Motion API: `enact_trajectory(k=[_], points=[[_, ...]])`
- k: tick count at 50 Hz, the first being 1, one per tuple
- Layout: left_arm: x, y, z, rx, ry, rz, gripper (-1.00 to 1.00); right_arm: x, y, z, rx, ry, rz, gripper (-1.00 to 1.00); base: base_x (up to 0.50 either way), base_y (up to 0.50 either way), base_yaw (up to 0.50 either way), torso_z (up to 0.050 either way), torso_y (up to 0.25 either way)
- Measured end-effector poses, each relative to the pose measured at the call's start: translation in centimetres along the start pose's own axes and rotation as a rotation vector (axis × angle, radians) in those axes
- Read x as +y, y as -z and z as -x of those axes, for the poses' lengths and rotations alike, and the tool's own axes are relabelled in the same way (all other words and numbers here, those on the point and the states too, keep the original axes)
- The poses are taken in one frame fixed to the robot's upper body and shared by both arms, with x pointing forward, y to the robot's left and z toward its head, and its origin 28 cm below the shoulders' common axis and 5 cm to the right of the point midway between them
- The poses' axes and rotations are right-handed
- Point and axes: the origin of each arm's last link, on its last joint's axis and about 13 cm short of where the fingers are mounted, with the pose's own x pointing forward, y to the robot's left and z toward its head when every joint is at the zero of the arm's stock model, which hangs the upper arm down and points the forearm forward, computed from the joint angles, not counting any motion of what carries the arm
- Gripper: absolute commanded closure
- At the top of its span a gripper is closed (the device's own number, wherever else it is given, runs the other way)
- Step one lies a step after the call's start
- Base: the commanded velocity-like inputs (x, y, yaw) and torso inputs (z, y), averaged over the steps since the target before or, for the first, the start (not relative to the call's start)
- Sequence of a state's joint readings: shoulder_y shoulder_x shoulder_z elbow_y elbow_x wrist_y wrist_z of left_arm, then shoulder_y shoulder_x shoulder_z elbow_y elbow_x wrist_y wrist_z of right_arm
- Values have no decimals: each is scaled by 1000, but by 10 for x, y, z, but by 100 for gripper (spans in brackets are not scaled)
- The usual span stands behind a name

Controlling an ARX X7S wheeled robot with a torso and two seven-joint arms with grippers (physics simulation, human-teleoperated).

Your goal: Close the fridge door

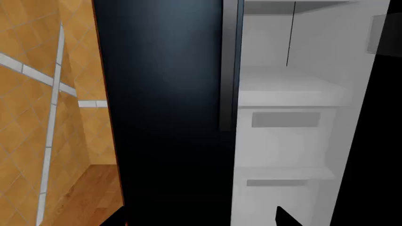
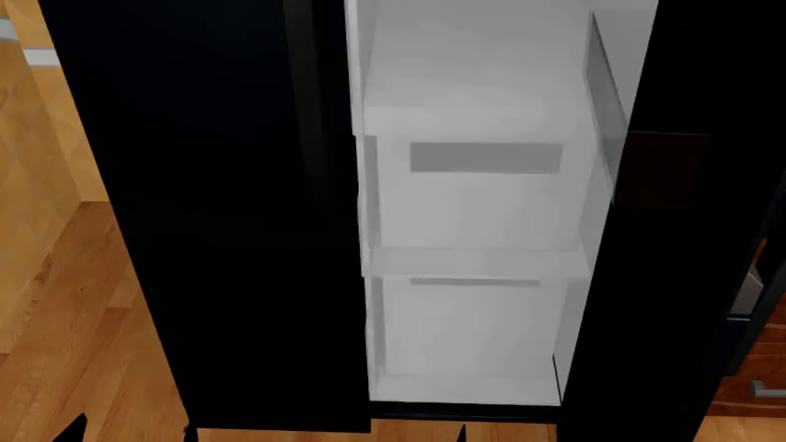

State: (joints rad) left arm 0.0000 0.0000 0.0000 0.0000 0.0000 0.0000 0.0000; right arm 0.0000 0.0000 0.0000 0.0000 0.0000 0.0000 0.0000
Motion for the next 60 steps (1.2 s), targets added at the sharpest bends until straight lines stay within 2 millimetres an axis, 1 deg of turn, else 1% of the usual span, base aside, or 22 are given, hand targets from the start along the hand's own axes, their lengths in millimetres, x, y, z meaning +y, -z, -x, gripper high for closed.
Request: enact_trajectory(k=[1,5,14,32,49,54,60], points=[[-1,0,-3,-8,4,-6,-100,1,1,-3,7,-3,2,-100,0,0,0,50,0],[-1,-2,-1,-4,5,5,-100,1,0,-2,-1,-1,4,-100,0,0,0,45,0],[2,-4,3,12,5,20,-100,-1,-4,1,-51,0,11,-100,0,0,0,0,0],[3,-16,9,-12,-5,1,-100,-5,-14,11,-91,11,27,-100,0,0,0,50,21],[5,-21,13,-28,-11,-5,-100,-6,-15,17,-107,26,37,-100,0,0,0,50,21],[10,-21,14,-41,-30,0,-100,-8,-14,20,-109,35,41,-100,0,0,0,1,0],[20,-22,13,-56,-83,7,-100,-14,-12,24,-108,85,45,-100,0,0,0,0,0]])
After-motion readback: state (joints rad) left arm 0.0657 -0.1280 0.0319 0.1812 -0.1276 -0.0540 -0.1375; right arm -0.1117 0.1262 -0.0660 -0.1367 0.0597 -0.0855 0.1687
